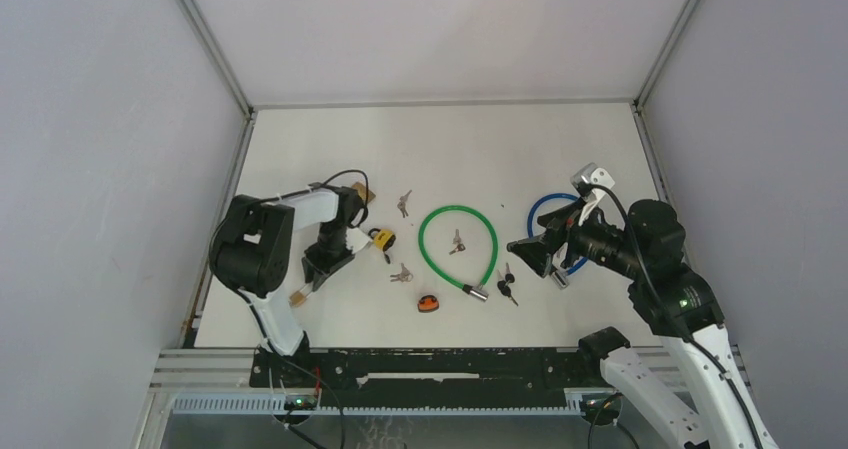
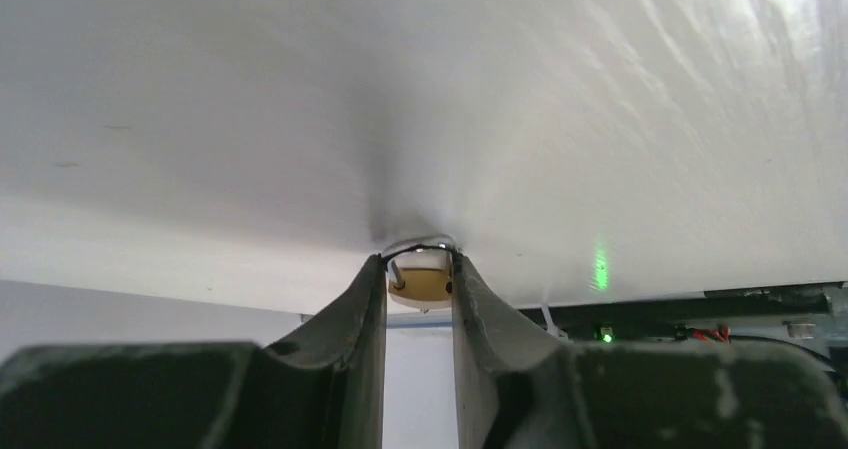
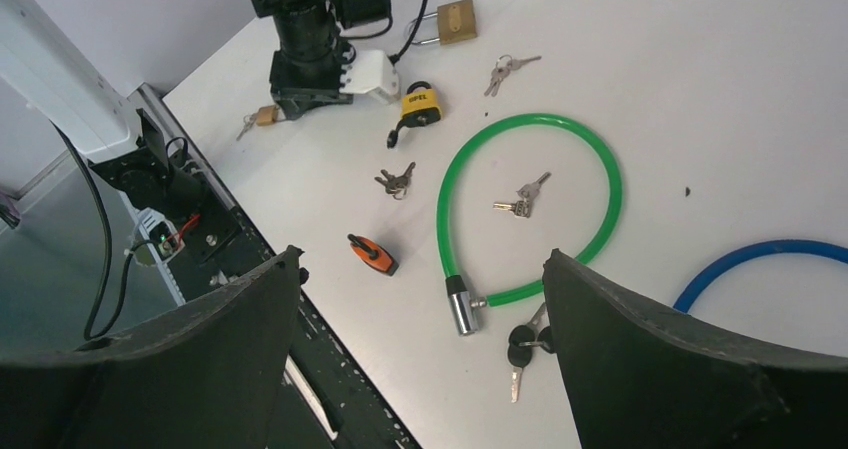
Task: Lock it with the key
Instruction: Remove the lock from the center of the board.
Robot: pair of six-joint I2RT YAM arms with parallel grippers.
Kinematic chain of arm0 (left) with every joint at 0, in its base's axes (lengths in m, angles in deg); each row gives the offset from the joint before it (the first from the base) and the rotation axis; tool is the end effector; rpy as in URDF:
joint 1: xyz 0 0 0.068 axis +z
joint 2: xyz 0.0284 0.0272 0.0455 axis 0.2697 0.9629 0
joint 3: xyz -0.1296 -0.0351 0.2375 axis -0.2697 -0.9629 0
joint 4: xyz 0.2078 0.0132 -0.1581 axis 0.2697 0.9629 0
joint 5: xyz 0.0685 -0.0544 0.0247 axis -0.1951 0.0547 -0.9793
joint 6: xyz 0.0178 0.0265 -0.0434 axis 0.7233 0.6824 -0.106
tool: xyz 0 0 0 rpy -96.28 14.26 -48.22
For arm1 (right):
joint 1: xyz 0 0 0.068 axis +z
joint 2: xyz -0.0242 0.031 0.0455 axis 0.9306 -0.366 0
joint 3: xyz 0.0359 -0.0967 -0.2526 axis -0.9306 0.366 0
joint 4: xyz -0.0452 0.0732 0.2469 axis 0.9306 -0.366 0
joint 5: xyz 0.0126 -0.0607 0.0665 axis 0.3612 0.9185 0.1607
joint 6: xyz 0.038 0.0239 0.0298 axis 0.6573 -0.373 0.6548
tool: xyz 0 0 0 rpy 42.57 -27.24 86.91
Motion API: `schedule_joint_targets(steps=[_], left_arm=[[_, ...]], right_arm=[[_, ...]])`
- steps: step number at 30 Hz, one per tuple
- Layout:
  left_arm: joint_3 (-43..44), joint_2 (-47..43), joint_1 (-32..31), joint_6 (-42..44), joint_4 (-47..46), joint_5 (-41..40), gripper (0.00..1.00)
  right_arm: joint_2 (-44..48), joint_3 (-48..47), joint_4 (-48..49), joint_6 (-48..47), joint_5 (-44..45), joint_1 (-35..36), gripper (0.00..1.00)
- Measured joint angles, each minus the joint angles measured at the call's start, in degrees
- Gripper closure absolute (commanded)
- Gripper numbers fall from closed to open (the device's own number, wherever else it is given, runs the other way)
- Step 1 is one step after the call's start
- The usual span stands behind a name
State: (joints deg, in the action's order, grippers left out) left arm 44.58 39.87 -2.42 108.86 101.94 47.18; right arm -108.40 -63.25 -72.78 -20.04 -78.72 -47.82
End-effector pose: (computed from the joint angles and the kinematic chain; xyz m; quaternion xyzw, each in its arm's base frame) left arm 0.2468 -0.0732 0.1253 -0.3611 -0.9130 -0.0894 0.1677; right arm 0.1014 0.0575 0.3702 -0.2583 0.7560 0.3319 0.5015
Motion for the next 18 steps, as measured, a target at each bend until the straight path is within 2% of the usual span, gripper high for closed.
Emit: schedule_joint_targets(steps=[5,7,13,15,17,18], left_arm=[[5.7,1.22,3.08,2.01,-2.01,-0.26,0.72],[8.92,3.1,3.85,2.51,-3.21,0.13,0.68],[14.56,6.05,4.11,3.58,-3.19,3.67,0.27],[15.56,5.92,4.55,4.22,-1.92,5.35,0.1],[15.72,4.94,5.42,5.27,-1.09,6.91,0.01],[15.69,4.04,6.25,5.53,-0.42,7.54,0.0]], right_arm=[[0.35,-0.42,-0.59,-1.11,0.09,0.0,0.04],[0.11,-0.7,-1.07,-1.33,0.07,0.0,0.04],[-0.37,-1.29,-1.64,-1.77,0.02,0.0,0.04],[-0.42,-1.51,-1.81,-1.79,-0.04,0.0,0.05],[-0.42,-1.86,-1.86,-1.73,-0.22,0.0,0.05],[-0.42,-2.03,-1.86,-1.66,-0.26,0.0,0.05]])
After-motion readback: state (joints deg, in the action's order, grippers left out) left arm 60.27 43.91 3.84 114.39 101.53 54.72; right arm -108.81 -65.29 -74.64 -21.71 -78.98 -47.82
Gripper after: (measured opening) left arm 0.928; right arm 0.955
